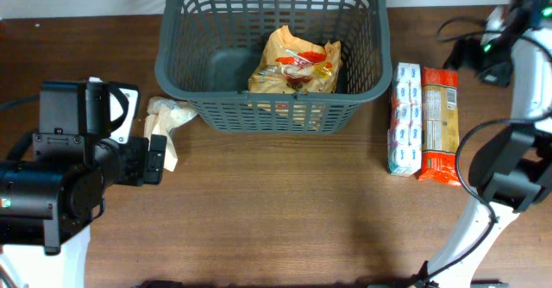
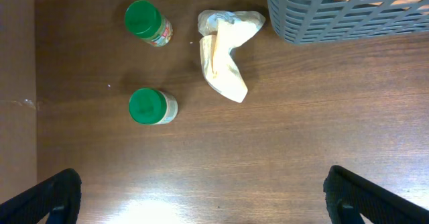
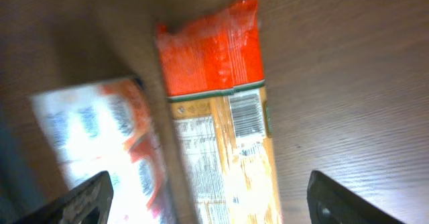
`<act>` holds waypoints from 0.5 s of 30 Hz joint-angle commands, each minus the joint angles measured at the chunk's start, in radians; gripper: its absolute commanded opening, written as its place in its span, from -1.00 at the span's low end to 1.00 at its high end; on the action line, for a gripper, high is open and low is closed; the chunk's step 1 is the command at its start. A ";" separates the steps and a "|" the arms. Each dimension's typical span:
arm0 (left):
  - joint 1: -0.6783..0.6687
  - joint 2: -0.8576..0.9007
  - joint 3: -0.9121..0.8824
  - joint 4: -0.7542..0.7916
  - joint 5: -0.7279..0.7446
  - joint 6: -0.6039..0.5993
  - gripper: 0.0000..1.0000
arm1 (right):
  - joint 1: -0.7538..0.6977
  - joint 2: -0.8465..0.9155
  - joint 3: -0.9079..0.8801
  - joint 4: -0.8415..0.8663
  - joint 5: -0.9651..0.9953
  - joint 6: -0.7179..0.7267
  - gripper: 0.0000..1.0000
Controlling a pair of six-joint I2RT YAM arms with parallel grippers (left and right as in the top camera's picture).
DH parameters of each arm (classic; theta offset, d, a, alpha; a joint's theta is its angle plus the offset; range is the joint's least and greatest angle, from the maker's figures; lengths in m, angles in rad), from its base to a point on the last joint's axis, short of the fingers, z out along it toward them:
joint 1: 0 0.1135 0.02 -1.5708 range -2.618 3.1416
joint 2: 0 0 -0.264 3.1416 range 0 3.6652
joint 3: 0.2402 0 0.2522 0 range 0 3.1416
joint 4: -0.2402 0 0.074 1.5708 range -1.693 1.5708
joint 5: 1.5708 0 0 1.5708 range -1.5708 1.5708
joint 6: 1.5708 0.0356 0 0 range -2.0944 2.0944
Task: Pack container
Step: 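Grasp the red-and-tan pasta packet with the right gripper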
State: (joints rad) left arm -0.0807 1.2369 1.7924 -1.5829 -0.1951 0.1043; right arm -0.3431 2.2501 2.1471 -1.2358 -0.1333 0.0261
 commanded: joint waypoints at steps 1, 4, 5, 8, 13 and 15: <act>0.005 -0.003 0.008 -0.001 0.004 -0.006 0.98 | 0.009 -0.019 -0.134 0.075 -0.010 0.013 0.68; 0.005 -0.003 0.008 -0.001 0.004 -0.006 0.98 | 0.009 -0.019 -0.239 0.135 -0.009 0.012 0.68; 0.005 -0.003 0.008 -0.001 0.004 -0.006 0.98 | 0.009 -0.019 -0.260 0.148 -0.007 0.012 0.68; 0.005 -0.003 0.008 -0.001 0.004 -0.006 0.98 | 0.009 -0.019 -0.343 0.201 0.011 0.013 0.69; 0.005 -0.003 0.008 -0.001 0.004 -0.006 0.98 | 0.009 -0.019 -0.440 0.266 0.010 0.013 0.63; 0.005 -0.003 0.008 -0.001 0.004 -0.006 0.98 | 0.009 -0.019 -0.463 0.273 0.010 0.013 0.20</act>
State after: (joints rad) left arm -0.0807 1.2369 1.7924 -1.5829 -0.1947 0.1043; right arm -0.3378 2.2486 1.7401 -0.9665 -0.1181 0.0280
